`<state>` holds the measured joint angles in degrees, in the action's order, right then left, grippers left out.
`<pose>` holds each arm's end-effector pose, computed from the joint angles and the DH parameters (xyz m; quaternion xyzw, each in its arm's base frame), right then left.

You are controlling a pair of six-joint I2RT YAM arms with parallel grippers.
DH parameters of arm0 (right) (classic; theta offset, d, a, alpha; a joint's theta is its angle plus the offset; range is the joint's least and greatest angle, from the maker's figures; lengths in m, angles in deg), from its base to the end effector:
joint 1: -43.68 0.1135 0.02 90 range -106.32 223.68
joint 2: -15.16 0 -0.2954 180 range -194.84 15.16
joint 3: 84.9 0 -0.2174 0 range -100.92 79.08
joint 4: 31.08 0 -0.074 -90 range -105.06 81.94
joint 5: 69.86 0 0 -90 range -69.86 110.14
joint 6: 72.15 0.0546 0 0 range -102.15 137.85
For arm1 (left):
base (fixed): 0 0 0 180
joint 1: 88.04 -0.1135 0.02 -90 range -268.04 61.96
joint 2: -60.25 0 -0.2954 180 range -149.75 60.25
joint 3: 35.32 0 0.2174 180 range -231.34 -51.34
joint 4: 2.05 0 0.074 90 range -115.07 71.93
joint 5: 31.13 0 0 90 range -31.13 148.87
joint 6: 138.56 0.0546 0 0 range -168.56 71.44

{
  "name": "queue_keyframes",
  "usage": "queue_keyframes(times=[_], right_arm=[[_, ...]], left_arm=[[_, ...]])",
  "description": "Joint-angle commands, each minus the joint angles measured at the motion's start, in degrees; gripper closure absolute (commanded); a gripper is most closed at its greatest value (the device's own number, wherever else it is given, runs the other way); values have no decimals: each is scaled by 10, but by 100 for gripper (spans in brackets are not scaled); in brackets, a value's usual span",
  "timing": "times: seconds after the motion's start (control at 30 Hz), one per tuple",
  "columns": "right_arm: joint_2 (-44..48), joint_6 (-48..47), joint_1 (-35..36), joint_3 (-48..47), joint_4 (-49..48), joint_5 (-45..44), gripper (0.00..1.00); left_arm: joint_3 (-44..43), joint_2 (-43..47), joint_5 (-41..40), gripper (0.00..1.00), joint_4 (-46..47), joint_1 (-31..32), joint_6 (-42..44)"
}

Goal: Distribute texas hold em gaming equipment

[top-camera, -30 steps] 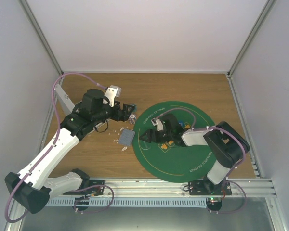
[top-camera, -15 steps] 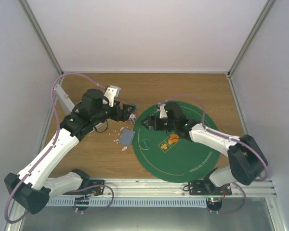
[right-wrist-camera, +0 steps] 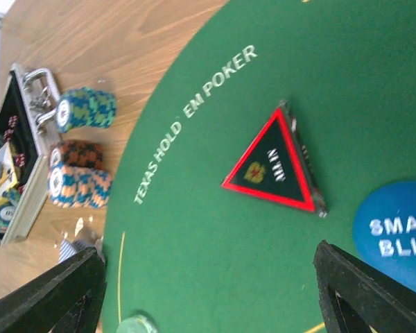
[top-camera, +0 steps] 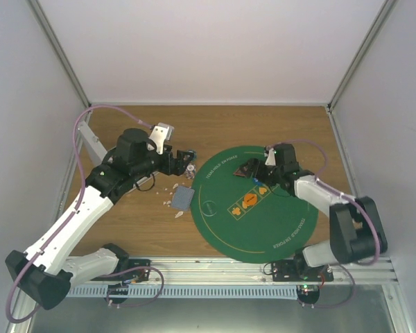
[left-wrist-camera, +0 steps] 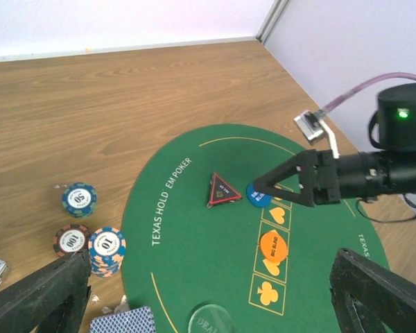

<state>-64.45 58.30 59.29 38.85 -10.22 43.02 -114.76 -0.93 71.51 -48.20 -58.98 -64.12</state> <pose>0.2403 0.0892 0.2312 0.1189 0.8984 0.3404 0.2506 0.1660 -0.1059 0.3809 0.1565 0.8389 -0.2819 0.4385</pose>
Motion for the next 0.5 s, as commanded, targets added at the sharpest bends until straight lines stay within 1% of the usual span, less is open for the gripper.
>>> queue_keyframes(times=[0.0, 0.13, 0.23, 0.33, 0.47], right_arm=[[-91, -49, -32, -60, -16, 70, 18], [-175, -73, -48, -125, -14, 83, 19], [-230, -93, -50, -172, -4, 85, 28], [-274, -110, -50, -209, 6, 86, 32], [-318, -120, -50, -224, 4, 108, 36]], left_arm=[[-20, -14, 13, 5, 27, 2, 20], [-36, -27, -9, 4, 14, 2, 39], [-46, -35, -3, 3, 12, 2, 55], [-58, -45, -2, 2, 13, 2, 63], [-70, -67, -4, 2, 12, 2, 69]])
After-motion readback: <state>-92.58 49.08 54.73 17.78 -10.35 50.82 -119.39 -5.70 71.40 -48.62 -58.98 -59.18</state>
